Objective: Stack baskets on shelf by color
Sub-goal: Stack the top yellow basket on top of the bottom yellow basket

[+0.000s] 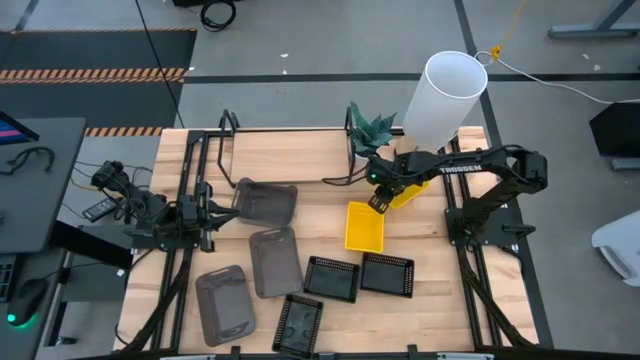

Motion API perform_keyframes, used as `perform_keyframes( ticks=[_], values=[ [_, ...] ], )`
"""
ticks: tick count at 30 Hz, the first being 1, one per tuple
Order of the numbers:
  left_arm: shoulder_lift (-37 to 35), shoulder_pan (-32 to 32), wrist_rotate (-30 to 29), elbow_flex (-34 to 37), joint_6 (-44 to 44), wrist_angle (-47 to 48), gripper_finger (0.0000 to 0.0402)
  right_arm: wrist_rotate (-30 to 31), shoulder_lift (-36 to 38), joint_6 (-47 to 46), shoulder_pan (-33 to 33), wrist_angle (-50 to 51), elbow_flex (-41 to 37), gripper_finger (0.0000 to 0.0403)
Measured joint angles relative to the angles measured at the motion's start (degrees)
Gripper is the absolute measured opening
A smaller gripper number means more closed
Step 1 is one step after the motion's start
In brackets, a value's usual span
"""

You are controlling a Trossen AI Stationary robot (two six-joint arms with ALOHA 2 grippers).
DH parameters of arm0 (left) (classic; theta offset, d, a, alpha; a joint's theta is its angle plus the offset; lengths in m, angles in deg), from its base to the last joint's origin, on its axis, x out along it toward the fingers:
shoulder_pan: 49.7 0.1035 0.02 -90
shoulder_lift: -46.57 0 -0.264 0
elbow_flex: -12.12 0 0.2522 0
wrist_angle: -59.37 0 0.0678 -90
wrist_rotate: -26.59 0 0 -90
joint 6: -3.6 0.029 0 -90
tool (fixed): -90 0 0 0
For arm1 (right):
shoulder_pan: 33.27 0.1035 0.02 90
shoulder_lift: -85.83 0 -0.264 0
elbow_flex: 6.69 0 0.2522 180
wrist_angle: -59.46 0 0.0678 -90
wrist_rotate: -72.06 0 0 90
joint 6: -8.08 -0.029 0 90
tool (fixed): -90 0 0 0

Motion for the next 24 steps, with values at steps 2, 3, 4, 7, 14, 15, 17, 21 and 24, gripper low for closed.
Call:
perform_keyframes(
  ticks=[2, 3, 4, 7, 14, 15, 17, 21, 24],
  values=[
    [0.0, 0.0, 0.0, 0.0, 0.0, 0.0, 0.0030, 0.0, 0.0, 0.0, -0.2, 0.0, 0.0, 0.0116],
    [0.0, 0.0, 0.0, 0.0, 0.0, 0.0, 0.0029, 0.0, 0.0, 0.0, -0.2, 0.0, 0.0, 0.0115],
    [0.0, 0.0, 0.0, 0.0, 0.0, 0.0, 0.0028, 0.0, 0.0, -0.1, -0.2, -0.2, -0.2, 0.0114],
    [0.0, 0.0, 0.0, 0.0, 0.0, 0.0, 0.0025, 0.0, 0.0, -0.2, -0.2, -0.9, -1.5, 0.0108],
    [0.0, 0.0, 0.0, 0.0, 0.0, 0.0, 0.0033, 0.0, 0.0, -0.6, -0.2, -5.6, -5.7, 0.0087],
    [0.0, 0.0, 0.0, 0.0, 0.0, 0.0, 0.0034, -0.1, 0.0, -0.6, -0.2, -5.9, -6.0, 0.0084],
    [0.0, 0.0, 0.0, 0.0, 0.0, 0.0, 0.0036, 0.0, 0.0, -0.4, -0.2, -6.4, -6.4, 0.0077],
    [0.0, 0.0, 0.0, 0.0, 0.0, 0.0, 0.0032, 0.2, 0.0, -0.3, -0.2, -6.3, -6.7, 0.0050],
    [0.0, 0.0, 0.0, 0.0, 0.0, 0.0, 0.0028, 0.2, 0.0, -0.2, -0.2, -6.3, -6.7, 0.0023]
  ],
)
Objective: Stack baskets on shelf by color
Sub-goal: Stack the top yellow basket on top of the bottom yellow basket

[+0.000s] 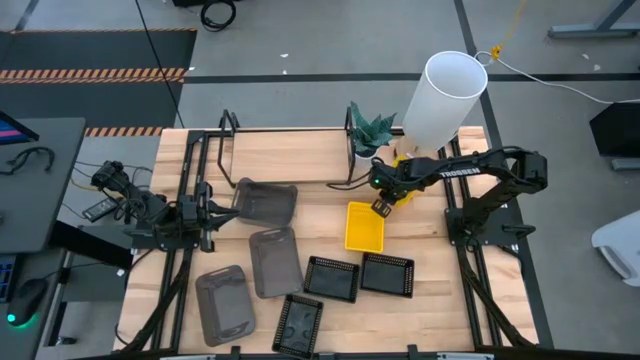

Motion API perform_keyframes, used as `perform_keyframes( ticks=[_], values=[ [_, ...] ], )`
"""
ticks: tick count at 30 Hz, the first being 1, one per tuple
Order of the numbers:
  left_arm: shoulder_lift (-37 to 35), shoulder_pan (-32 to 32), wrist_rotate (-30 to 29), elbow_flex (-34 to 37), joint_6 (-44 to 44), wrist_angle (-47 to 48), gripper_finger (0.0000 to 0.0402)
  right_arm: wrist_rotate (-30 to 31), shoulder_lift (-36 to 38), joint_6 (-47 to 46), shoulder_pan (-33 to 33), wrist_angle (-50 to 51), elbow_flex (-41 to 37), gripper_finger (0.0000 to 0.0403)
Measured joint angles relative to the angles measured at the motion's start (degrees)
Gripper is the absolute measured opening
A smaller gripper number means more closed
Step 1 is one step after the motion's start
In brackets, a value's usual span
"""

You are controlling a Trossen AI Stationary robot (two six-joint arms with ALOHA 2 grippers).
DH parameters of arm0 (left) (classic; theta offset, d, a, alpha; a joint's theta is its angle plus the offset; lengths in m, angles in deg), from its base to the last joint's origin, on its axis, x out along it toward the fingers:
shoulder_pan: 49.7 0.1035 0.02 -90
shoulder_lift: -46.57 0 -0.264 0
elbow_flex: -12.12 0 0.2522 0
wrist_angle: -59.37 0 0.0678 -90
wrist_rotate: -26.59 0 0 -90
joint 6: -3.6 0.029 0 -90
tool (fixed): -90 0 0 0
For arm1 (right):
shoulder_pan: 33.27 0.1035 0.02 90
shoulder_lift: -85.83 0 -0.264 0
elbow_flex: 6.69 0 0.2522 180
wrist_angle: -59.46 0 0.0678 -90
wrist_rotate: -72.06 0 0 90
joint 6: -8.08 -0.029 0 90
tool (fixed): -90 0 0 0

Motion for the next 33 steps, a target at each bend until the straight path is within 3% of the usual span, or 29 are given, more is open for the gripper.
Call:
perform_keyframes(
  ticks=[3, 16, 33],
  values=[
    [0.0, 0.0, 0.0, 0.0, 0.0, 0.0, 0.0025, 0.2, 0.0, 0.0, 0.0, 0.1, 0.0, 0.0007],
    [0.0, 0.0, 0.0, 0.0, 0.0, 0.0, 0.0034, -0.1, 0.0, 0.0, 0.7, 2.7, 1.0, 0.0005],
    [0.0, 0.0, 0.0, 0.0, 0.0, 0.0, 0.0035, 4.9, 0.0, -4.2, 8.9, 14.2, 10.0, 0.0004]
  ],
)
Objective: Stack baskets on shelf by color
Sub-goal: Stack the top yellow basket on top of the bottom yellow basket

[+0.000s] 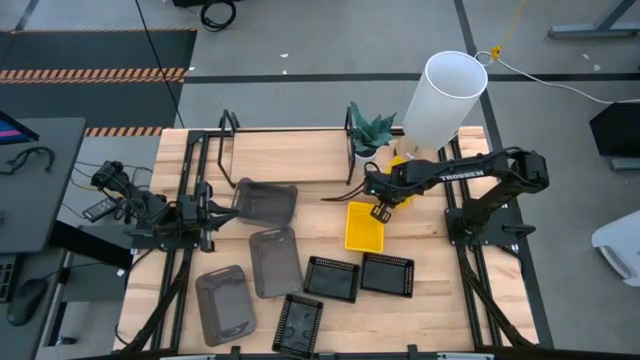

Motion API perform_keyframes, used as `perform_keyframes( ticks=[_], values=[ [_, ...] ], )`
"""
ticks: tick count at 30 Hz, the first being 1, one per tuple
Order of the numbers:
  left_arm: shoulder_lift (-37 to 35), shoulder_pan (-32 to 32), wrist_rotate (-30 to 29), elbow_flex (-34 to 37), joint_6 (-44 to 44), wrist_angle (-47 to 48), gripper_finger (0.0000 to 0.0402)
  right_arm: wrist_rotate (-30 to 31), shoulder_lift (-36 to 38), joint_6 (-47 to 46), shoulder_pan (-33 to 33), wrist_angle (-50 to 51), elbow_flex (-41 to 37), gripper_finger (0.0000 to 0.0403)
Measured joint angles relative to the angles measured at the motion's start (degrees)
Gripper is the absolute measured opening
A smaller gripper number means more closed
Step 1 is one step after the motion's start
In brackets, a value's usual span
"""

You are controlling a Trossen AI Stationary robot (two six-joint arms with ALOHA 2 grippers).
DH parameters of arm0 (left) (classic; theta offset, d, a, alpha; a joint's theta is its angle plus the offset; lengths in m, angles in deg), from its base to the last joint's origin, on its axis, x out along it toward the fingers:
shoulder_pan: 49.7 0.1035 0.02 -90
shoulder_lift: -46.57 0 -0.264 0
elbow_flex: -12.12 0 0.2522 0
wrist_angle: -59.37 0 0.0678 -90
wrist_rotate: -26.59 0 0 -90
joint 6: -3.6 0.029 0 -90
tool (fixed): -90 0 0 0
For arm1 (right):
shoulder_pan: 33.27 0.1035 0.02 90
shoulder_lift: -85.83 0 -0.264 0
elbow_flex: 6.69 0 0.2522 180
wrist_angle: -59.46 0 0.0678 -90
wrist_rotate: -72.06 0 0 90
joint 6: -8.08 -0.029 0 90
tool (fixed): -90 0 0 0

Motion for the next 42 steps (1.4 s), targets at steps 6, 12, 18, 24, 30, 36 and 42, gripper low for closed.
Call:
perform_keyframes(
  ticks=[6, 12, 18, 24, 30, 36, 42],
  values=[
    [0.0, 0.0, 0.0, 0.0, 0.0, 0.0, 0.0031, 1.8, 0.0, -2.0, 3.4, 4.2, 3.8, 0.0004],
    [0.0, 0.0, 0.0, 0.0, 0.0, 0.0, 0.0025, 4.2, 0.0, -4.1, 7.8, 8.9, 9.0, 0.0004],
    [0.0, 0.0, 0.0, 0.0, 0.0, 0.0, 0.0032, 5.8, 0.0, -5.9, 12.1, 13.1, 15.0, 0.0004],
    [0.0, 0.0, 0.0, 0.0, 0.0, 0.0, 0.0035, 5.9, 0.0, -6.0, 15.5, 16.2, 20.1, 0.0004],
    [0.0, 0.0, 0.0, 0.0, 0.0, 0.0, 0.0027, 6.3, 0.0, -6.6, 17.3, 21.8, 24.4, 0.0004],
    [0.0, 0.0, 0.0, 0.0, 0.0, 0.0, 0.0028, 6.6, 0.0, -6.9, 18.6, 22.9, 25.7, 0.0004],
    [0.0, 0.0, 0.0, 0.0, 0.0, 0.0, 0.0036, 4.9, -1.1, -3.2, 21.1, 21.0, 25.7, 0.0004]
  ],
)
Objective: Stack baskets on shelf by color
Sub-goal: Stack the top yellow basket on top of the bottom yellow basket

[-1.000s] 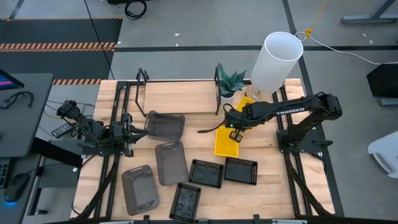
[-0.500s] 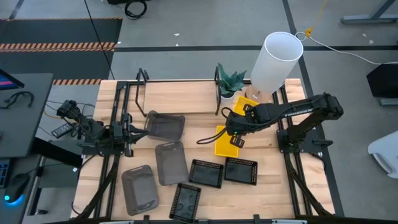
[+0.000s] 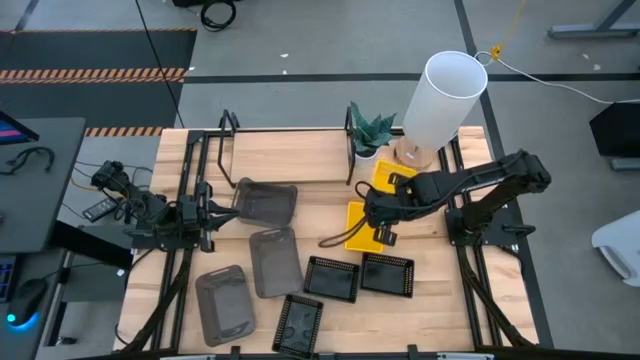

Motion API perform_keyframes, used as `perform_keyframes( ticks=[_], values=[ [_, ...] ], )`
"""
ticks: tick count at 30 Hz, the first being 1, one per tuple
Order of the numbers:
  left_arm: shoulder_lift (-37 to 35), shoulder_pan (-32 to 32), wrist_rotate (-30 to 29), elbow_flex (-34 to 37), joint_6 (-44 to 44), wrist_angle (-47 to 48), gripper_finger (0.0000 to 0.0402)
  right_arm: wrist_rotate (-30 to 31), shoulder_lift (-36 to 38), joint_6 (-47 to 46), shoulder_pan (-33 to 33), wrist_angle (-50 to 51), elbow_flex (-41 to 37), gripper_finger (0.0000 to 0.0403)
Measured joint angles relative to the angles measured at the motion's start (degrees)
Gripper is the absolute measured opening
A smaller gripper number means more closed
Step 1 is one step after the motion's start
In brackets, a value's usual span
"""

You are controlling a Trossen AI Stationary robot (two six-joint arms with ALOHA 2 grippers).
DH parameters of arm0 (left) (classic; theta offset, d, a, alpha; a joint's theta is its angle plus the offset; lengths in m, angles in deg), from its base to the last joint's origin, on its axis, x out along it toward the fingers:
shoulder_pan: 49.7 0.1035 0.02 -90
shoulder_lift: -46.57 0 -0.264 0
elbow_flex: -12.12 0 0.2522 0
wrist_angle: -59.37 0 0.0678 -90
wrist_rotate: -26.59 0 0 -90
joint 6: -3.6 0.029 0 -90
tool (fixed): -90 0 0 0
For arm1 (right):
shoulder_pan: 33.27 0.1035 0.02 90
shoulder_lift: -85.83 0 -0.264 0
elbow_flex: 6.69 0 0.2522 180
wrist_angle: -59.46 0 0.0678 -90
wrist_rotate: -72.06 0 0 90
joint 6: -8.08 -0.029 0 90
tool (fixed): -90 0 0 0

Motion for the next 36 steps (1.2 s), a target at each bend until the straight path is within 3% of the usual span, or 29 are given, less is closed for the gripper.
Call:
perform_keyframes(
  ticks=[14, 26, 36],
  values=[
    [0.0, 0.0, 0.0, 0.0, 0.0, 0.0, 0.0028, -4.3, -8.2, 3.9, 4.6, -7.5, 0.0, 0.0004],
    [0.0, 0.0, 0.0, 0.0, 0.0, 0.0, 0.0031, -3.8, -15.5, -0.8, 6.4, -11.4, 0.0, 0.0004],
    [0.0, 0.0, 0.0, 0.0, 0.0, 0.0, 0.0030, -2.5, -17.2, -0.8, 7.2, -14.7, -0.1, 0.0004]
  ],
)
